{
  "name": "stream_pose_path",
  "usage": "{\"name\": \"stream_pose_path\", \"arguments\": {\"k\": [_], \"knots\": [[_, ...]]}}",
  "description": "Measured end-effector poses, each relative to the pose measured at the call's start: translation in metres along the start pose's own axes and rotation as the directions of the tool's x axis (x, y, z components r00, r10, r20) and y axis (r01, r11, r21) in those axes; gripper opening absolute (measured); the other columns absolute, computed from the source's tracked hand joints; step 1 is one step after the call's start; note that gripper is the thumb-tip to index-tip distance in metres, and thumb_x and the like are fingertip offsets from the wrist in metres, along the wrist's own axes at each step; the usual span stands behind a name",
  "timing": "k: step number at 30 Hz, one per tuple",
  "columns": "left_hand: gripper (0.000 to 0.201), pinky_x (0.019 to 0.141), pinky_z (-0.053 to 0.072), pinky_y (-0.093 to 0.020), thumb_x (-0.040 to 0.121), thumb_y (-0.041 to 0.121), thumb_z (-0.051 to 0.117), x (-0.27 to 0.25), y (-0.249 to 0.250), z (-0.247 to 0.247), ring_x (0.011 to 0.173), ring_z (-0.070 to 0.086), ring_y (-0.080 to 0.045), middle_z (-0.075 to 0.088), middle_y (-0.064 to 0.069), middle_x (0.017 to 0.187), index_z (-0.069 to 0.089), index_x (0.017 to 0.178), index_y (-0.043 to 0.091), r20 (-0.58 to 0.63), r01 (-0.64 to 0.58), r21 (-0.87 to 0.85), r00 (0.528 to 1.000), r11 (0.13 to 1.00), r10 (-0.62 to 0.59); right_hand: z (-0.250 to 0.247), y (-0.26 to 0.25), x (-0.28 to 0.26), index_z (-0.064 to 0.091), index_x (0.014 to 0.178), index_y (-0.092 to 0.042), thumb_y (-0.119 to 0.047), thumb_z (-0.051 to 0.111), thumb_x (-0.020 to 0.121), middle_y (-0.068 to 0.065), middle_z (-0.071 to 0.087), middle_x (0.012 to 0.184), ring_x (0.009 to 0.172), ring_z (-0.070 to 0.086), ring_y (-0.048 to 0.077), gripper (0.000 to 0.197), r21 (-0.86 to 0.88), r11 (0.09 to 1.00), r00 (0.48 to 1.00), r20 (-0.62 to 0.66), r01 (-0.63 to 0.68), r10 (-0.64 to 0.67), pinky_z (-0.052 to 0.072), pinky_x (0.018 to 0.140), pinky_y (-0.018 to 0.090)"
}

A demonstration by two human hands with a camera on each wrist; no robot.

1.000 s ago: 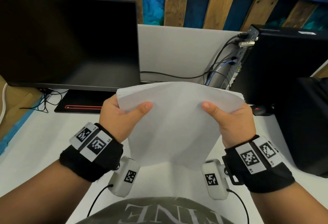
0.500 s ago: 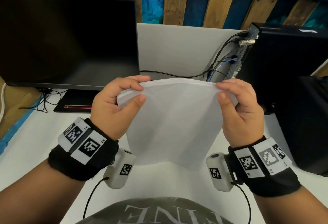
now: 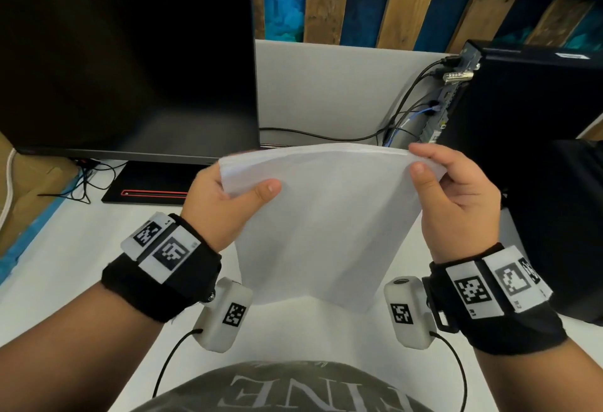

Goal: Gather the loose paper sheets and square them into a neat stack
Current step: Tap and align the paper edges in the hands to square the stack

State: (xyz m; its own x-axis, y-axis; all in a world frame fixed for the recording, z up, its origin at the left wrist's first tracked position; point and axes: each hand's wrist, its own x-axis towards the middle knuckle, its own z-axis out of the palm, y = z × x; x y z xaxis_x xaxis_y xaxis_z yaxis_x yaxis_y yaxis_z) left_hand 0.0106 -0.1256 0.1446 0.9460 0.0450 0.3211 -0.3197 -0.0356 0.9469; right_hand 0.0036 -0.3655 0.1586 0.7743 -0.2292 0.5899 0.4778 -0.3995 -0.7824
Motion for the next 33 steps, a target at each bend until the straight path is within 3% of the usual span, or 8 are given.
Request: {"name": "stream_pose_path", "arguments": {"k": [5, 9, 14, 20, 23, 26, 28, 33], "knots": [[0.015, 0.057, 0.049, -0.011, 0.070, 0.020, 0.075, 0.000, 0.007, 0.023, 0.060, 0.061, 0.006, 0.068, 0.026, 0.062, 0.066, 0.072, 0.031, -0.007, -0.063, 0.135, 0.998, 0.989, 0.065, 0.007, -0.027, 0.007, 0.053, 0.124, -0.023, -0.039, 0.061, 0.072, 0.004, 0.054, 0.126, 0.127, 0.041, 0.026, 0.056, -0.582, 0.741, 0.942, 0.224, 0.335, -0.250, 0.028, 0.102, 0.057], [0.014, 0.061, 0.045, -0.009, 0.067, 0.029, 0.073, -0.001, 0.015, 0.039, 0.067, 0.061, 0.002, 0.068, 0.023, 0.071, 0.072, 0.080, 0.026, 0.127, -0.249, 0.184, 0.965, 0.951, 0.228, 0.022, -0.044, 0.008, 0.067, 0.094, -0.026, -0.032, 0.051, 0.076, -0.006, 0.071, 0.085, 0.089, 0.068, 0.021, 0.025, -0.512, 0.691, 0.841, 0.466, 0.510, -0.276, 0.034, 0.093, 0.059], [0.023, 0.054, 0.048, -0.010, 0.060, 0.018, 0.084, 0.003, -0.013, 0.023, 0.054, 0.059, 0.002, 0.065, 0.022, 0.050, 0.066, 0.054, 0.031, 0.142, 0.112, 0.296, 0.977, 0.949, -0.159, 0.006, -0.041, 0.019, 0.069, 0.085, -0.022, -0.024, 0.061, 0.076, -0.011, 0.068, 0.073, 0.071, 0.064, 0.007, 0.012, -0.323, 0.865, 0.890, 0.381, 0.384, -0.252, 0.050, 0.077, 0.030], [0.034, 0.080, 0.055, -0.036, 0.046, 0.037, 0.089, -0.003, -0.059, -0.050, 0.083, 0.070, -0.026, 0.075, -0.006, 0.082, 0.073, 0.071, 0.020, 0.075, 0.434, 0.650, 0.781, 0.624, -0.620, -0.042, -0.017, 0.029, 0.066, 0.076, -0.028, -0.011, 0.070, 0.076, -0.026, 0.068, 0.063, 0.059, 0.060, -0.005, 0.017, -0.045, 0.986, 0.963, 0.211, -0.159, 0.165, 0.049, 0.060, 0.013], [0.059, 0.084, 0.055, -0.037, 0.017, 0.044, 0.089, -0.007, -0.067, -0.065, 0.075, 0.071, -0.018, 0.077, 0.000, 0.076, 0.077, 0.071, 0.024, 0.023, 0.532, 0.245, 0.832, 0.810, -0.554, -0.046, 0.000, 0.023, 0.066, 0.077, -0.023, -0.003, 0.062, 0.082, -0.017, 0.071, 0.064, 0.058, 0.063, -0.001, 0.021, 0.046, 0.944, 0.936, 0.157, -0.326, 0.315, 0.052, 0.059, 0.016], [0.035, 0.074, 0.058, -0.027, 0.050, 0.036, 0.085, -0.002, -0.065, -0.058, 0.079, 0.071, -0.012, 0.076, 0.009, 0.078, 0.074, 0.081, 0.023, -0.082, 0.434, -0.141, 0.890, 0.890, -0.448, -0.033, 0.010, 0.013, 0.064, 0.077, -0.021, 0.000, 0.057, 0.084, -0.015, 0.071, 0.059, 0.054, 0.063, -0.002, 0.023, 0.181, 0.878, 0.897, 0.082, -0.443, 0.435, 0.052, 0.054, 0.013], [0.010, 0.083, 0.055, -0.035, 0.084, 0.020, 0.061, 0.005, -0.053, -0.049, 0.094, 0.066, -0.022, 0.073, 0.005, 0.092, 0.065, 0.093, 0.023, -0.247, 0.371, -0.034, 0.897, 0.928, -0.368, -0.023, 0.013, 0.005, 0.065, 0.078, -0.021, -0.003, 0.057, 0.085, -0.015, 0.070, 0.058, 0.053, 0.064, -0.002, 0.021, 0.232, 0.842, 0.871, 0.047, -0.487, 0.490, 0.052, 0.052, 0.013], [0.022, 0.083, 0.048, -0.034, 0.086, 0.026, 0.054, 0.005, -0.024, -0.038, 0.095, 0.059, -0.017, 0.061, 0.007, 0.100, 0.051, 0.108, 0.023, -0.528, 0.214, 0.286, 0.848, 0.934, -0.032, -0.013, 0.013, -0.009, 0.067, 0.092, -0.010, -0.005, 0.058, 0.086, -0.013, 0.069, 0.062, 0.055, 0.062, -0.009, 0.012, 0.261, 0.851, 0.866, -0.087, -0.456, 0.491, 0.049, 0.052, 0.006]]}}
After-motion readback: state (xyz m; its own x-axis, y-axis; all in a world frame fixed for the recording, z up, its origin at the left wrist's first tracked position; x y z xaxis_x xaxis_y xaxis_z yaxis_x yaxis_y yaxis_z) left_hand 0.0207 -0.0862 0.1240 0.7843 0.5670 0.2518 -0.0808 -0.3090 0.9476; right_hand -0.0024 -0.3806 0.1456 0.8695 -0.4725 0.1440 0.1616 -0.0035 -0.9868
